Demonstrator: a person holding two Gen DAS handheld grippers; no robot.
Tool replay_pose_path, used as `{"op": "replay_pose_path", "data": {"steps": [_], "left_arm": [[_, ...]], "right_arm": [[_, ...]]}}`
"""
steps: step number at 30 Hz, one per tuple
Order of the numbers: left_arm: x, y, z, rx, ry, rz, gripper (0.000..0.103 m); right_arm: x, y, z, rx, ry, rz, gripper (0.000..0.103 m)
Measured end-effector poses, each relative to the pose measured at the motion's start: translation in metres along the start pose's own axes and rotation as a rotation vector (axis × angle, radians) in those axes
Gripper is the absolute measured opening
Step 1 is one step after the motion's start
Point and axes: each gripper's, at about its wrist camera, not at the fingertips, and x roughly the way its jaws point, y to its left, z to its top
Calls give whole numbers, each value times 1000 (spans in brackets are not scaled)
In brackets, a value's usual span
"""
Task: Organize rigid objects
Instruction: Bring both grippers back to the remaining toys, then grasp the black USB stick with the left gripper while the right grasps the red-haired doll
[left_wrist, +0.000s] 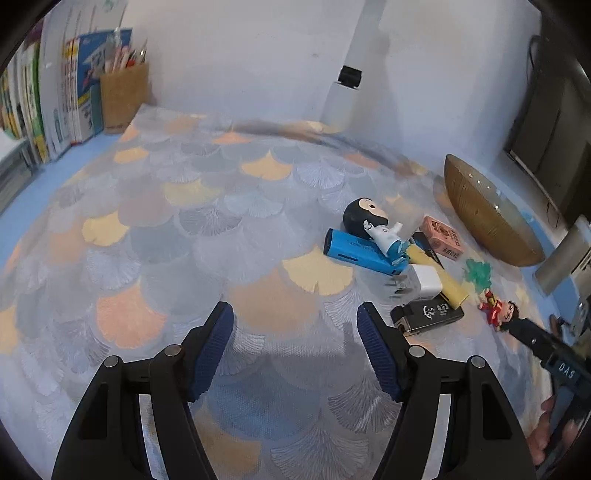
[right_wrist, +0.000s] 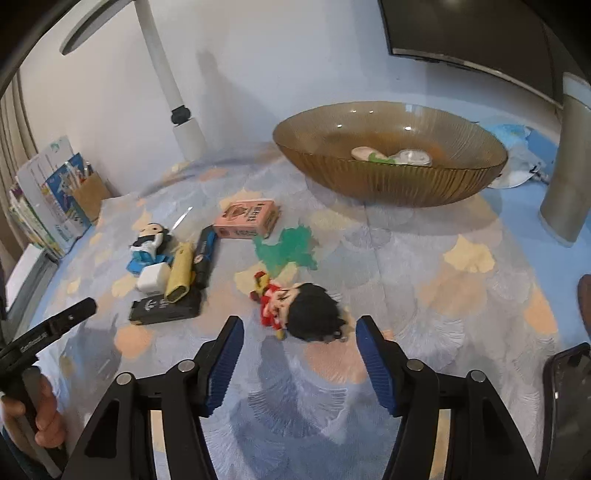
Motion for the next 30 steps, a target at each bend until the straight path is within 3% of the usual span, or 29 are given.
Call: {"op": "replay_pose_path", "data": {"steps": [6, 9, 13, 17, 21, 24, 26, 30], "left_arm": [[-2, -17, -4, 101, -8, -4, 68], [3, -35, -7, 188, 38, -33, 68], [12, -66, -7, 281, 92, -130, 68], [30, -90, -6, 340, 147, -172, 67], [30, -103, -8, 361, 171, -283, 66], [20, -111, -20, 413, 204, -397, 66], [10, -114, -27, 437, 199, -438, 66], [6, -114, -23, 423, 173, -384, 66]], "right_arm": [[0, 7, -2, -31, -4, -18, 65], [3, 6, -2, -25, 9, -9, 66], [4, 3, -1, -13, 14, -2, 66], [9, 3, 5, -28, 33, 19, 66], [16, 8, 12, -94, 49, -19, 66], [21, 8, 11, -103, 79, 27, 52], [19, 7, 9, -103, 80, 46, 48], [15, 3, 9, -84, 63, 85, 45]]}}
